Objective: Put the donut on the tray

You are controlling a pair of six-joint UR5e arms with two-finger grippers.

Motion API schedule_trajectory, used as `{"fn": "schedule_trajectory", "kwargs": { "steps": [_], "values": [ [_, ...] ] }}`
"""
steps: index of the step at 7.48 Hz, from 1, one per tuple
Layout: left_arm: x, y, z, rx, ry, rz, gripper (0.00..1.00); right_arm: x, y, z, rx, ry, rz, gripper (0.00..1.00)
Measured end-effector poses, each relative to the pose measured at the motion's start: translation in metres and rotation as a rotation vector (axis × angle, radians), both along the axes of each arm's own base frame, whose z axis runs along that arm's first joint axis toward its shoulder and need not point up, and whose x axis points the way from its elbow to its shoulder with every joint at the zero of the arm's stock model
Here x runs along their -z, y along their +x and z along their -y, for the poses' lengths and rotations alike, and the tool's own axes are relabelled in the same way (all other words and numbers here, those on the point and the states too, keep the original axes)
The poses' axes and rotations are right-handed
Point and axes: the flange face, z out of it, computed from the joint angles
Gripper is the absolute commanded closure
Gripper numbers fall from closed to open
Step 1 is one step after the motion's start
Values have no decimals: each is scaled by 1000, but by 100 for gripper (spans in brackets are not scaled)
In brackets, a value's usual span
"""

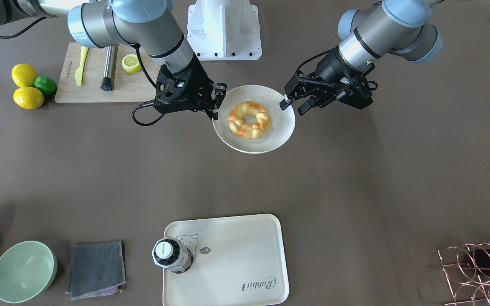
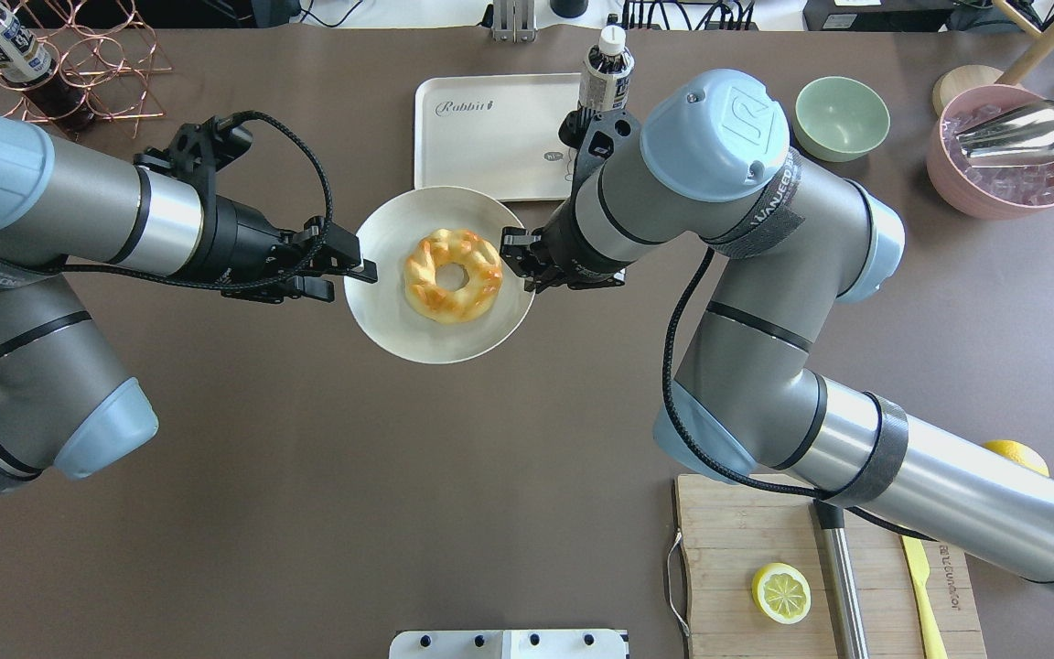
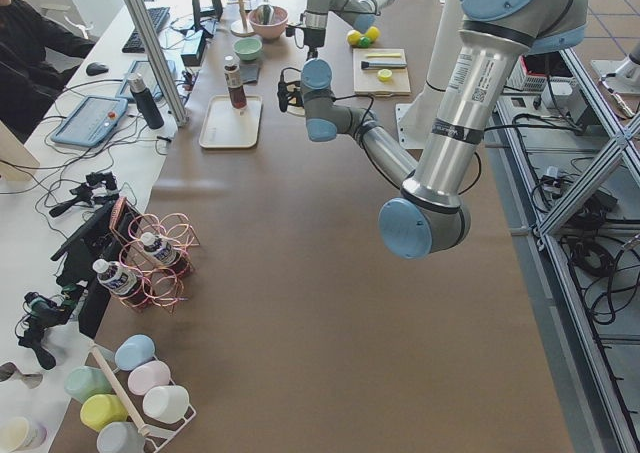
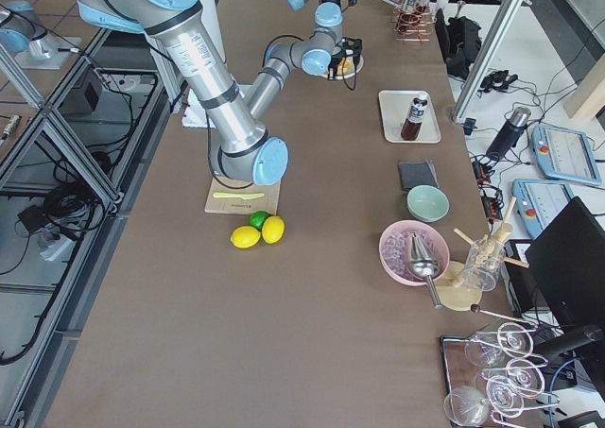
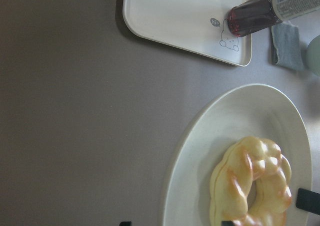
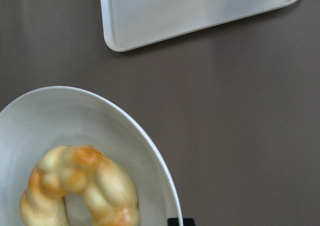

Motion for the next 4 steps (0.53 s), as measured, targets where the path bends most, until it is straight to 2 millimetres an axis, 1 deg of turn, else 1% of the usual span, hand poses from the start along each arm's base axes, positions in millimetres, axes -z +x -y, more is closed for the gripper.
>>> {"fn": "schedule_trajectory", "kwargs": {
  "steps": [1,3,4],
  "values": [
    [1,3,0,0,-1,4,49,0,0,0,1,0,0,100],
    [10,18,-1,13,-6,24,52,-1,2,1,4,-4,1,100],
    [14,22,-2,18,-8,32,52,-2,3,2,6,-7,2,100]
  ]
}}
